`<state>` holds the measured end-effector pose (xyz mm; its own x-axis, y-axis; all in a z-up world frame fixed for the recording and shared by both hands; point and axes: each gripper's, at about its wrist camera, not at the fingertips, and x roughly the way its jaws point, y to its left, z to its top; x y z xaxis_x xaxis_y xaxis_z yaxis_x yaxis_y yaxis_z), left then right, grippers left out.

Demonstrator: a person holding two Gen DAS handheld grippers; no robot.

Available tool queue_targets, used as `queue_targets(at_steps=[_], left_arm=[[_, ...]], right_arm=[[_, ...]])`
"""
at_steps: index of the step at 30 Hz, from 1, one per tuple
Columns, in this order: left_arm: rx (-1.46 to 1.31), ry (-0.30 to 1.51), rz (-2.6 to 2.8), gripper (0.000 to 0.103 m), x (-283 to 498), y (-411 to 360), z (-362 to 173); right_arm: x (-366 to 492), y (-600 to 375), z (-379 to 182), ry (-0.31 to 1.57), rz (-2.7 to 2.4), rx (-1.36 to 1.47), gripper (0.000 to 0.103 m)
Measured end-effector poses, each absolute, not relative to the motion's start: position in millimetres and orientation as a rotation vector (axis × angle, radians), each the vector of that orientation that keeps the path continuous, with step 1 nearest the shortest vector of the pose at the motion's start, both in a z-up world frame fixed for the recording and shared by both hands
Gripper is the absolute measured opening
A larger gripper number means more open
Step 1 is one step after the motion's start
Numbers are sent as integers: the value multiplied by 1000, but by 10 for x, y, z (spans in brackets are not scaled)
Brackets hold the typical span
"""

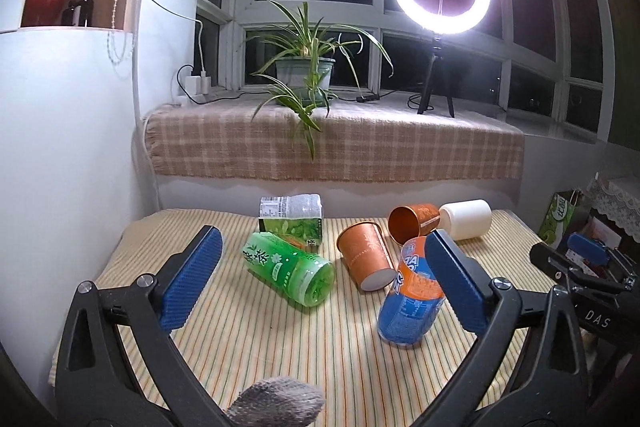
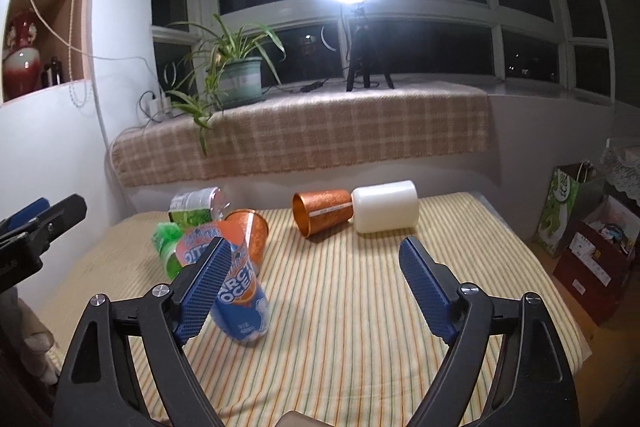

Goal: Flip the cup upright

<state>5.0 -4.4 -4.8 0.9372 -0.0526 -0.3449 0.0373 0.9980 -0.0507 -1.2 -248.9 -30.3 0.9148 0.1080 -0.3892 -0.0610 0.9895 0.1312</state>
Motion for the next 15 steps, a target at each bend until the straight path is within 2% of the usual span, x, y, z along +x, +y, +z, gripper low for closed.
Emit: queue_targets(at_steps=[15], left_arm=[[-37,358,-52,103,15,-57,-54]], right_arm=[[-25,-2516,-293,398,77,124,87]])
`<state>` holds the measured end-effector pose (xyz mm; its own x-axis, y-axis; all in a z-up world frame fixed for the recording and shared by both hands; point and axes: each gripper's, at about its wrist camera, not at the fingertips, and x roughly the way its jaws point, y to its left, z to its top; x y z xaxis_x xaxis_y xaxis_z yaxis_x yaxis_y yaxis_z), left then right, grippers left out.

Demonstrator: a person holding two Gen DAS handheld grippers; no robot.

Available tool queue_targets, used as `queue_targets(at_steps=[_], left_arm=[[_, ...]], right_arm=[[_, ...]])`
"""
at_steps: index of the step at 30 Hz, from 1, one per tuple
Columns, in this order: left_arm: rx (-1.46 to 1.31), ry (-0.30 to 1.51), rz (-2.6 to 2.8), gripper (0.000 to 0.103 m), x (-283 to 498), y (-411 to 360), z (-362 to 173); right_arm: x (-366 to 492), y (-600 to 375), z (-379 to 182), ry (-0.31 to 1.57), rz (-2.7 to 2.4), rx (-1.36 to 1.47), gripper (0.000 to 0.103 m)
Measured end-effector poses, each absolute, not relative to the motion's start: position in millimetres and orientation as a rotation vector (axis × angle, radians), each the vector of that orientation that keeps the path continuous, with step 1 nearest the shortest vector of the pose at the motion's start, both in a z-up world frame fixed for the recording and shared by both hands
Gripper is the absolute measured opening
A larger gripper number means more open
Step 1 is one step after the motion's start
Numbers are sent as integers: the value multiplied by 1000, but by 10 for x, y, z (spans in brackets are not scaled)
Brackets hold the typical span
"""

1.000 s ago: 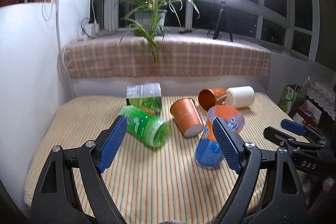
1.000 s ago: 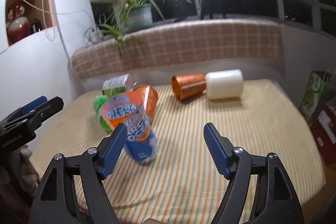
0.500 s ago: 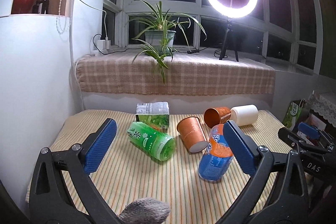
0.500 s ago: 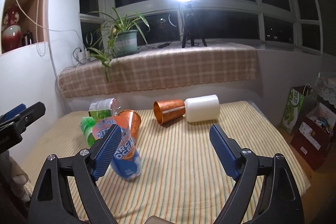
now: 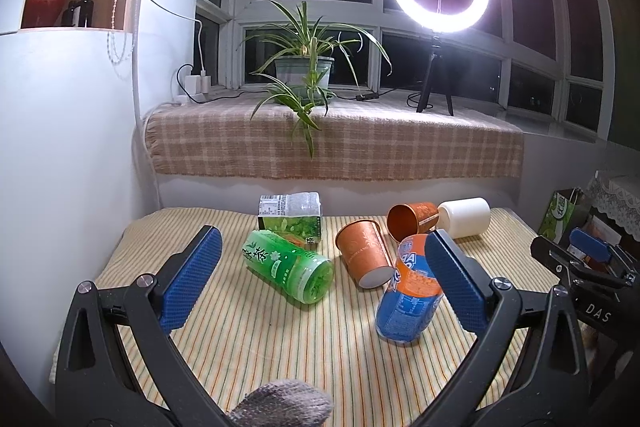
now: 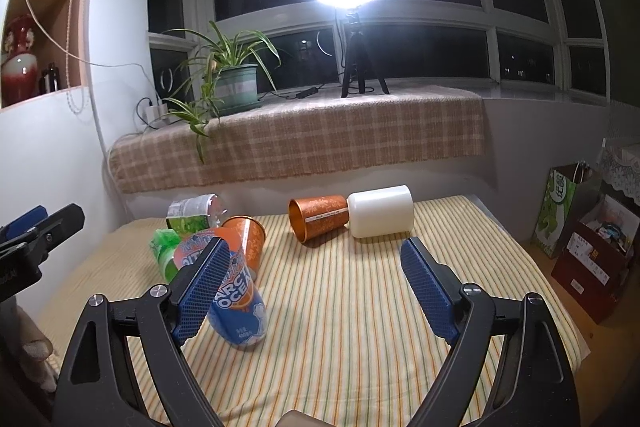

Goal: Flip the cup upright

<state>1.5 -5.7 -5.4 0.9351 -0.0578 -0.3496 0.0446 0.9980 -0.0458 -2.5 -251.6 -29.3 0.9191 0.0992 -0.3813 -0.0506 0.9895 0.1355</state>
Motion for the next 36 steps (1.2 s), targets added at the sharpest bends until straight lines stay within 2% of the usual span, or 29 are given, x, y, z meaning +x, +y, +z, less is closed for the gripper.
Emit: queue_targets(at_steps=[36], left_arm=[[-46,367,-37,103,51,-3,-56]], right_arm=[[73,-2452,-347,441,103,121,87]])
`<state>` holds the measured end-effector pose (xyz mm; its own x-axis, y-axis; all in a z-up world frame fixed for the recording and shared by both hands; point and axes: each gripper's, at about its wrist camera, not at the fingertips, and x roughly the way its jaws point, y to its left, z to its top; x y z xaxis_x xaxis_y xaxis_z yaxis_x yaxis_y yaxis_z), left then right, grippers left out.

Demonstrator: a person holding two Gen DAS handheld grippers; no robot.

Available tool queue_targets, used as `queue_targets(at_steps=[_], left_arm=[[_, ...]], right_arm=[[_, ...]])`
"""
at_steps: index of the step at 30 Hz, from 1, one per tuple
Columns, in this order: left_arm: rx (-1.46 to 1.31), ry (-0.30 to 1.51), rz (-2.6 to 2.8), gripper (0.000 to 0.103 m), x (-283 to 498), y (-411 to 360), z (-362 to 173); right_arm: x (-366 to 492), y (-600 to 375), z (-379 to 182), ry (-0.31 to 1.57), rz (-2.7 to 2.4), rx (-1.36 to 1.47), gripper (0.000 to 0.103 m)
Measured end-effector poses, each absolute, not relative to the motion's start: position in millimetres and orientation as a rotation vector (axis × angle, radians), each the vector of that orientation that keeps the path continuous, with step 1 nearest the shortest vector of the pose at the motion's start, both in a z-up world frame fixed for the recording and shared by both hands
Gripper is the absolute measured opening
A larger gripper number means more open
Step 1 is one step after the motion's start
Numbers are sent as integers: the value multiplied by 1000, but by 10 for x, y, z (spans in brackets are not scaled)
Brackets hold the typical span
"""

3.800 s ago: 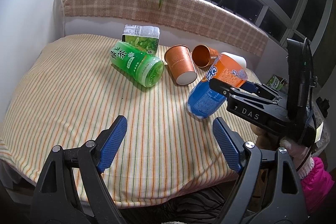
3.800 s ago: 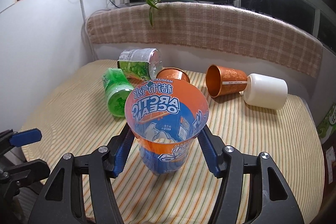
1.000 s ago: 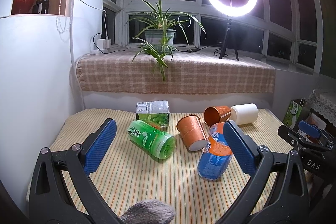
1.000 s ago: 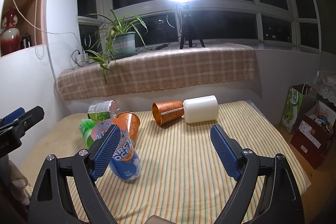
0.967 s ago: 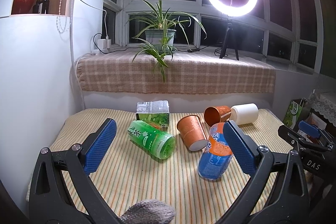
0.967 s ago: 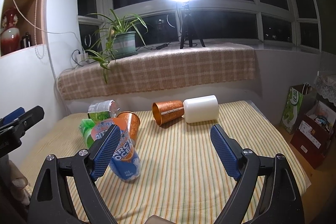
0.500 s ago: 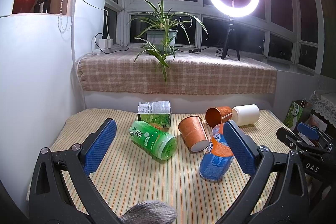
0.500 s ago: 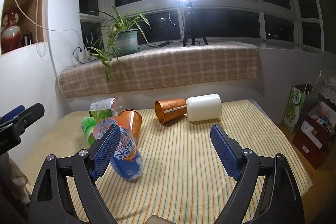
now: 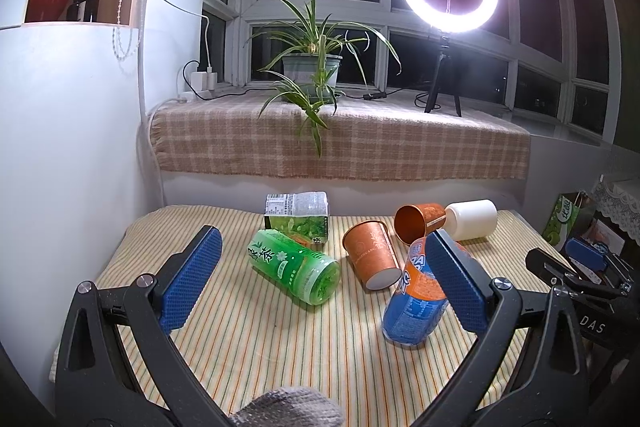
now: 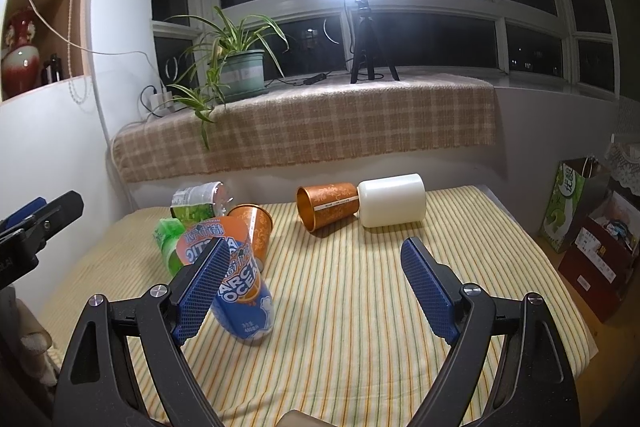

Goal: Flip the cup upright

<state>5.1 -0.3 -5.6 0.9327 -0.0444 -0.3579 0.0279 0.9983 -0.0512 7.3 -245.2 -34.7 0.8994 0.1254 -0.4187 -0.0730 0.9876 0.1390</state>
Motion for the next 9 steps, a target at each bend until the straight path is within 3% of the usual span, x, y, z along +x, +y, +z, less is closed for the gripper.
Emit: queue_targets(at_steps=[9], left_arm=[[-43,364,-33,103,54,33,-63]], right_arm=[[103,-2425,-376,455,114,118,87]])
